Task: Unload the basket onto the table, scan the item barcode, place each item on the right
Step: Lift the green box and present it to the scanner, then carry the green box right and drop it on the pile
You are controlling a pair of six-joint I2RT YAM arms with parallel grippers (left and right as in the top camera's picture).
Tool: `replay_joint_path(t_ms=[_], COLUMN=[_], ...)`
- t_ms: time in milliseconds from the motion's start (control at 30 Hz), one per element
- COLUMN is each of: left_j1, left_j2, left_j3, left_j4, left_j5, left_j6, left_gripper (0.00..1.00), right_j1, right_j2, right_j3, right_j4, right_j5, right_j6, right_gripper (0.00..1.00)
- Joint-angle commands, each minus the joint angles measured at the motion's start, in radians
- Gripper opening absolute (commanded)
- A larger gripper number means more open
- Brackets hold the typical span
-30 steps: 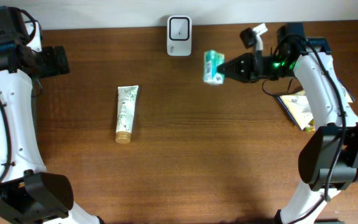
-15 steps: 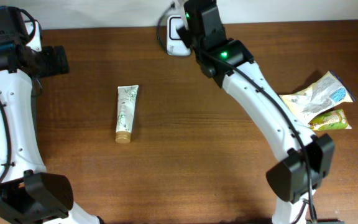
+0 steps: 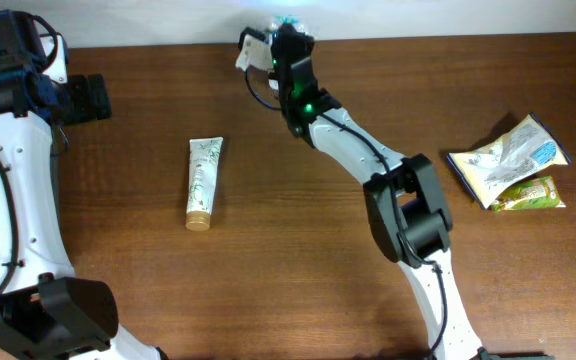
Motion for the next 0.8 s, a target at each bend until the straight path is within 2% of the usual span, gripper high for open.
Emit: replay_joint_path(t_ms=[0,367,500,567,667,700,733,767], left_j1=[0.004,0.004,0.004,0.004,0.004,0.005,0.005,0.005], left_j2=[0.003,0.003,0.003,0.003,0.003,0.003,0.003,0.003], left_j3=[-0.001,-0.001,-0.001,-0.001,-0.001,-0.001,-0.001,-0.001], left_j4=[0.001,0.001,0.001,0.001,0.001,0.001,0.001,0.001], left_j5=[0.003,0.003,0.003,0.003,0.003,0.003,0.003,0.003], left_j6=[0.012,0.012,0.012,0.012,0.012,0.012,0.012,0.012], left_gripper=[0.99,0.99,0.99,0.99,0.99,0.99,0.99,0.99], right_j1=[-0.021,-0.021,-0.004,0.007,0.016,0.016,0.013,0.007], right_j2=[0.042,0.052,0.034,-0.029,-0.196,-0.256,-0.336,-0.382], right_j3=[0.007,0.007,0.007,0.007,0.007,0.008,0.008,0.008], right_j4=[0.006,0.007,-0.002,-0.075,-0.386,-0.488,-0.609,-0.674], right_j5=[-0.013,-0.027,-0.027,-0.037,-0.209,-0.286,-0.377,-0.401], right_j6=[-0.029,-0.028,0.031,0.192,0.381,0.474,0.658,0.772], right_gripper=[0.04,0.04,0.04,0.04,0.04,0.04,0.04,0.04])
